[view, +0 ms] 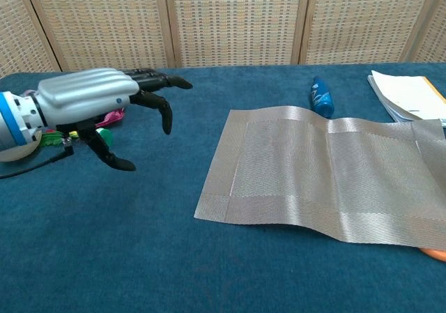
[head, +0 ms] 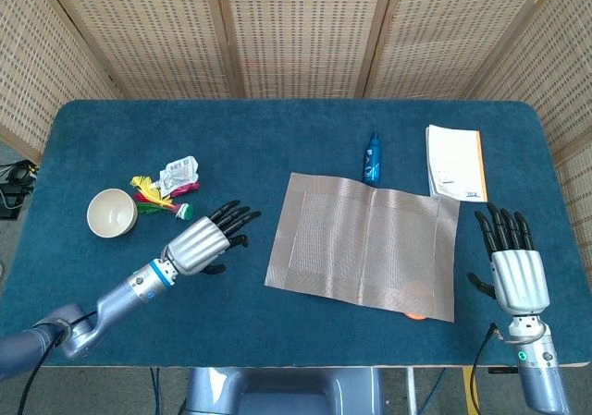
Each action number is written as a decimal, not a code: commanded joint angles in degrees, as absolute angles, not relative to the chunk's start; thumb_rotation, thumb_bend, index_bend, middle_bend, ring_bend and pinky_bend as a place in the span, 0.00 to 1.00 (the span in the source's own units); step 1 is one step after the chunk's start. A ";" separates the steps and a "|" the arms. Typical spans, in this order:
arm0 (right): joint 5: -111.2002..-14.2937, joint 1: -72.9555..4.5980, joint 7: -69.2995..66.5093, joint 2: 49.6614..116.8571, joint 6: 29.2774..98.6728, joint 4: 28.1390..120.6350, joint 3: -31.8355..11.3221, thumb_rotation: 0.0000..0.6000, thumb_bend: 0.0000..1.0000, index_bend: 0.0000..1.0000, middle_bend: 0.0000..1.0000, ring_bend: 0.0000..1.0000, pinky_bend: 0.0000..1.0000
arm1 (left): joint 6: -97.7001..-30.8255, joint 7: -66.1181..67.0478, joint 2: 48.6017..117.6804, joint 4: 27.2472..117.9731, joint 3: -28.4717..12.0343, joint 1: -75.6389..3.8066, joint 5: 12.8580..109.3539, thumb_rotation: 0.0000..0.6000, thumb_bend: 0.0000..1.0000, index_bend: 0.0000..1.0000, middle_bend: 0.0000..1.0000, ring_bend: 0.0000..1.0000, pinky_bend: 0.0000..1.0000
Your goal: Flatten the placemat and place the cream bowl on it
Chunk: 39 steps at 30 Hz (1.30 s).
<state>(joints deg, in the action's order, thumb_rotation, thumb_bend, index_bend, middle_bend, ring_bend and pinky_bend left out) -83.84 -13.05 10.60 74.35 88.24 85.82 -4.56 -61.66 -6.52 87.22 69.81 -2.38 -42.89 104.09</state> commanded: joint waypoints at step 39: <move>-85.71 -11.34 9.04 74.24 89.33 84.45 -7.69 1.00 0.00 0.01 0.00 0.00 0.00 | -53.20 -5.49 104.09 52.00 3.27 -55.54 102.63 1.00 0.00 0.42 0.00 0.00 0.00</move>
